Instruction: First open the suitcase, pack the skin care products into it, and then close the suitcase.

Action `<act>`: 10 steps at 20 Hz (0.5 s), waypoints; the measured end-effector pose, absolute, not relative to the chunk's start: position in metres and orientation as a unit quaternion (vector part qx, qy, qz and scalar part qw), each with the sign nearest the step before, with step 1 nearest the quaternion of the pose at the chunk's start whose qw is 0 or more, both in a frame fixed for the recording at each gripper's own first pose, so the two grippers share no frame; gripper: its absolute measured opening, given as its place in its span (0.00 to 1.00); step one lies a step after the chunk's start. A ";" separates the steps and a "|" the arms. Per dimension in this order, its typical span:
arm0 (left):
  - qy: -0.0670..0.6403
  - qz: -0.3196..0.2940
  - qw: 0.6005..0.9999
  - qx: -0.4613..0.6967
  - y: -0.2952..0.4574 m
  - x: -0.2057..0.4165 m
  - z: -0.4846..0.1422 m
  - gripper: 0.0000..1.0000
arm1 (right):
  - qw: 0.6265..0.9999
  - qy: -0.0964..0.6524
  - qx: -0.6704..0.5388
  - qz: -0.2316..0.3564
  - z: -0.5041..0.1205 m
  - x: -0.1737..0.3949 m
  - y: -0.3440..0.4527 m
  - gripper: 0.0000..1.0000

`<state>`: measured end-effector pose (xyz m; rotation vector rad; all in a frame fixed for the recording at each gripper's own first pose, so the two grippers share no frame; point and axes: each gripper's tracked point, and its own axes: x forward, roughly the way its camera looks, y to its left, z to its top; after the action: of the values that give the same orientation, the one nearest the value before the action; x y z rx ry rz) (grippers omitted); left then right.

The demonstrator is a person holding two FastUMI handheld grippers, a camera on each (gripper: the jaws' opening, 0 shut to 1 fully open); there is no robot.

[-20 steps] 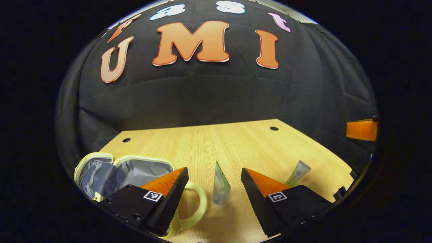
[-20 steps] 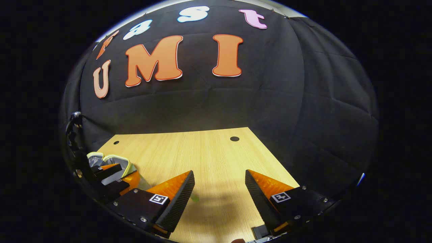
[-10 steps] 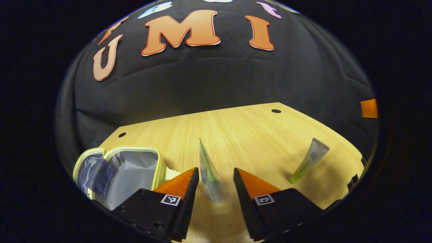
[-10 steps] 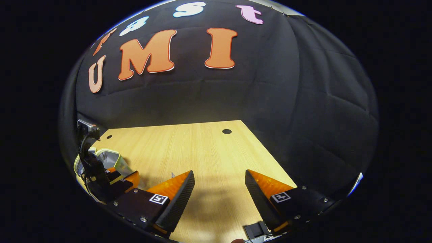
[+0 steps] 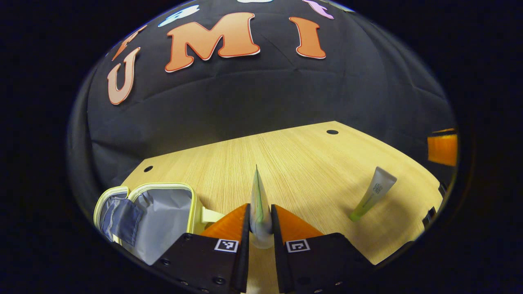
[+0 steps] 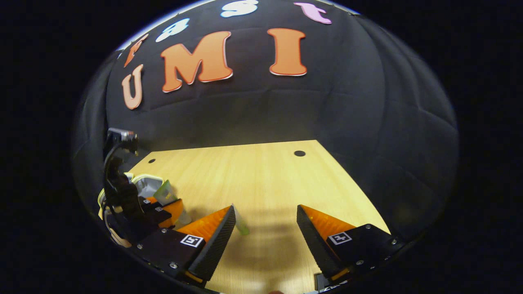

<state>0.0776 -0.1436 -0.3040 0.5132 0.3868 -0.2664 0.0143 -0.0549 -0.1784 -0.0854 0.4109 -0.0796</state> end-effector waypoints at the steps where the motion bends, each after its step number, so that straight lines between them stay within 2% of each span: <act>1: 0.191 -0.134 0.942 0.243 -0.144 0.074 -0.298 0.28 | 0.975 0.216 -0.047 -0.027 -0.190 0.018 -0.049 0.95; 7: 0.216 -0.156 0.944 0.196 -0.135 0.035 -0.254 0.28 | 0.950 0.308 -0.052 0.014 -0.276 0.042 -0.027 0.95; 10: 0.213 -0.150 0.947 0.188 -0.118 0.016 -0.226 0.28 | 0.943 0.325 -0.068 0.016 -0.296 0.056 -0.026 0.87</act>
<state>0.0157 -0.1181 -0.2257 0.3826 0.4345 -0.3051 0.0556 -0.0261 -0.2959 -0.1384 0.6621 0.0330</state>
